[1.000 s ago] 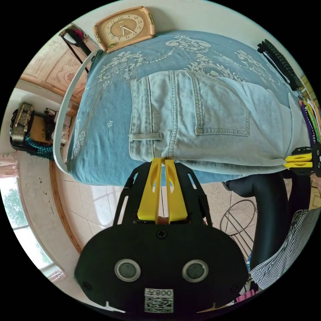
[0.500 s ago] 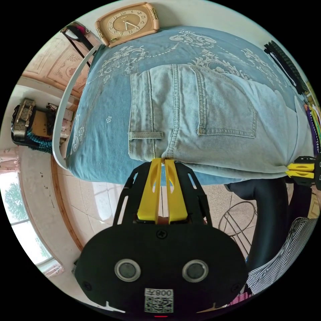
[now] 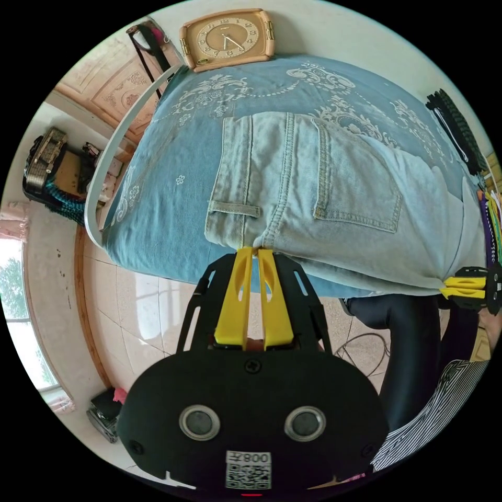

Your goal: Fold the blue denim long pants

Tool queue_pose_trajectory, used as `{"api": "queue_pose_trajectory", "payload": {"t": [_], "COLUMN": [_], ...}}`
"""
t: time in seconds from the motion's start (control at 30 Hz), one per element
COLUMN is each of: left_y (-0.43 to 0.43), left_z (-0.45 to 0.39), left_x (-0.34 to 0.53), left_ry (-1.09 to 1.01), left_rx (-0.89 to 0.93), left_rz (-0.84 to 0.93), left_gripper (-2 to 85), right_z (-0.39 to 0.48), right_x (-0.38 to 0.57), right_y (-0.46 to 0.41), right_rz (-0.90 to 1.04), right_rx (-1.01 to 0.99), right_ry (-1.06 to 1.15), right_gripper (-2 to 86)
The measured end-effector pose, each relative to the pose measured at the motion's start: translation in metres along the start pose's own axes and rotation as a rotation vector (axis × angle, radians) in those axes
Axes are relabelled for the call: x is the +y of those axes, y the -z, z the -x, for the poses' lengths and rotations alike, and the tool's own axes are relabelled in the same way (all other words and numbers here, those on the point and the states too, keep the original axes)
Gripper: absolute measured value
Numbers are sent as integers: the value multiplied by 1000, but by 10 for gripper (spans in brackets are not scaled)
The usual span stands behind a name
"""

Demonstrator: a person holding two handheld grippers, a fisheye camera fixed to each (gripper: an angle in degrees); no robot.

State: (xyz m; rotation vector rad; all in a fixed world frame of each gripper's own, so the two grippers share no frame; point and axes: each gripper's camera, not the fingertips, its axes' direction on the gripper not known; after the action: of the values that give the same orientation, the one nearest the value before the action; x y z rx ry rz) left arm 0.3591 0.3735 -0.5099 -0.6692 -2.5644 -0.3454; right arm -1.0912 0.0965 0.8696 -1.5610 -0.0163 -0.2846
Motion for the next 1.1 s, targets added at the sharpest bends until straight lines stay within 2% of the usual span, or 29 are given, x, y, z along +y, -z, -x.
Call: {"api": "queue_pose_trajectory", "payload": {"t": [0.3,0.43,0.47,0.57,0.63,0.7,0.83,0.9,1.1], "left_y": [20,22,22,34,38,31,-4,-7,0], "left_z": [-6,-1,1,-2,-28,-56,-100,-102,-104], "left_x": [32,49,51,62,60,54,46,49,35], "left_ry": [81,225,240,286,209,144,118,137,118], "left_rx": [-24,-95,-81,168,368,432,436,446,457], "left_rz": [-108,-127,-131,-256,-317,-279,-101,-136,-94], "left_gripper": [7,3,3,2,2,2,2,1,1], "right_z": [-16,-26,-29,-36,-41,-46,-56,-62,-91], "right_x": [0,3,4,9,13,17,30,36,62], "right_y": [-41,-60,-66,-80,-89,-98,-120,-129,-145], "right_rz": [0,-6,-10,-25,-38,-53,-92,-110,-193], "right_rx": [-39,-57,-62,-74,-82,-86,-99,-114,-243], "right_ry": [-51,-68,-71,-84,-100,-110,-142,-159,-243], "right_gripper": [19,19,19,19,20,20,24,25,18]}}
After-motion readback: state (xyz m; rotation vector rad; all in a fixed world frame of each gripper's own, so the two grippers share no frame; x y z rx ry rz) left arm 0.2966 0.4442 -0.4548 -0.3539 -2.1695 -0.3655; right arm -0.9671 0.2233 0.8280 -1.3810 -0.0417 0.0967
